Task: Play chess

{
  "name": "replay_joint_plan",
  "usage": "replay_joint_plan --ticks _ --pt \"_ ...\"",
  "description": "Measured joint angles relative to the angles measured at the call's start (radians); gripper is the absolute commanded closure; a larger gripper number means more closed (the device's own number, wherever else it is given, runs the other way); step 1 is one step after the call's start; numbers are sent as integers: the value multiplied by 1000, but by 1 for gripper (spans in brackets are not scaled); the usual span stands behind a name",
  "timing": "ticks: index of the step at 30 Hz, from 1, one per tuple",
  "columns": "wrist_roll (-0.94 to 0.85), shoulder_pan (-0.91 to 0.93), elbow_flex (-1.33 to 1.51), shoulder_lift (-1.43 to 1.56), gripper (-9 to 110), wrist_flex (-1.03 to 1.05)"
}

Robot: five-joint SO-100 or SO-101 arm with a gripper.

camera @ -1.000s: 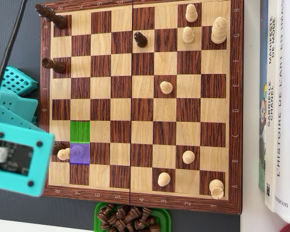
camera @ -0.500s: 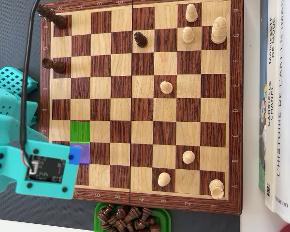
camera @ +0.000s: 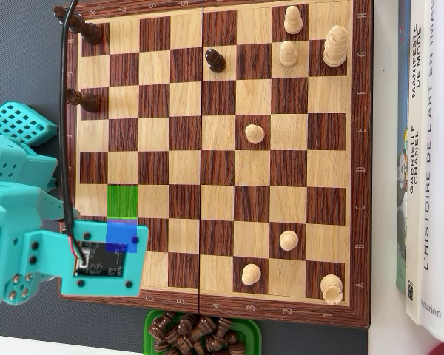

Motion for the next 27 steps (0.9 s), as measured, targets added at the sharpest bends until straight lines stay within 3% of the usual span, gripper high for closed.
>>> replay_joint_plan --ticks 27 --pt "0 23 -12 -213 85 -91"
